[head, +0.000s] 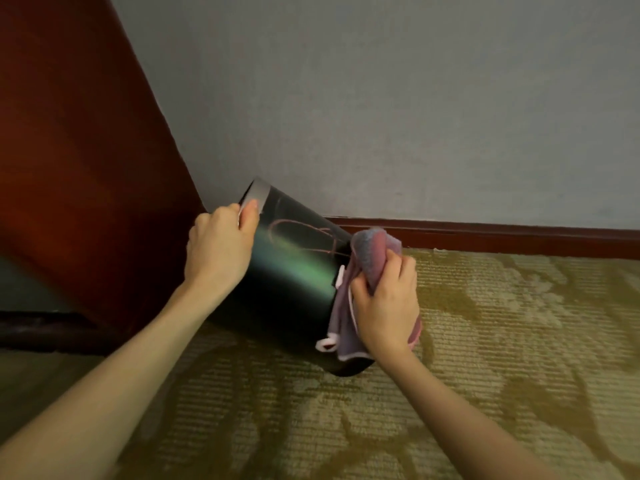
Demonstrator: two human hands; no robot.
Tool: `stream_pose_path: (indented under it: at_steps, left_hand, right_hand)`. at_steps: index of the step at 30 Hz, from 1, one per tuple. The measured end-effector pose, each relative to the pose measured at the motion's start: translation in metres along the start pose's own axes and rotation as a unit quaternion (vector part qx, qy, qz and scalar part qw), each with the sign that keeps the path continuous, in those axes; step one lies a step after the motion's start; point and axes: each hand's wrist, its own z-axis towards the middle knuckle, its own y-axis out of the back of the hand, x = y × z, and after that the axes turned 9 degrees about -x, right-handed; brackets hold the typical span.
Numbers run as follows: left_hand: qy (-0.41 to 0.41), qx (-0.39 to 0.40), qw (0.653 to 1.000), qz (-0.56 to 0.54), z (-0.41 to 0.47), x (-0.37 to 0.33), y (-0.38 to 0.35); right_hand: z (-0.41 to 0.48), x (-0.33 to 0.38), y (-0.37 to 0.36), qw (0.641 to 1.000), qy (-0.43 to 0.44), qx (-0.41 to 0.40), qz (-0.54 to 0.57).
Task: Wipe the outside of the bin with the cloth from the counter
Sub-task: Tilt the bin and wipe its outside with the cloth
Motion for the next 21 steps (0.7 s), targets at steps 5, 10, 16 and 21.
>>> stream_pose_path:
  at_steps: [5, 10, 16, 21]
  left_hand:
    - [-0.014, 0.009, 0.999, -0.037, -0.009, 0.007, 0.005]
    - [-0.033, 0.006, 0.999, -0.027, -0.012, 0.001, 0.005]
    - [-0.007, 0.0, 1.0, -0.015, -0.01, 0.009, 0.005]
    - [0.009, -0.006, 1.0, 0.005, 0.0, 0.004, 0.0]
  right_hand:
    - [0.06, -0.016, -0.023, 0.994, -0.047, 0.096, -0.035]
    - [0.089, -0.018, -0.038, 0.974, -0.132, 0.167, -0.083]
    - [0.066, 0.001, -0.03, 0.985, -0.101, 0.099, -0.097]
    - [0.017, 0.032, -0.015, 0.999, -0.029, -0.005, -0.041]
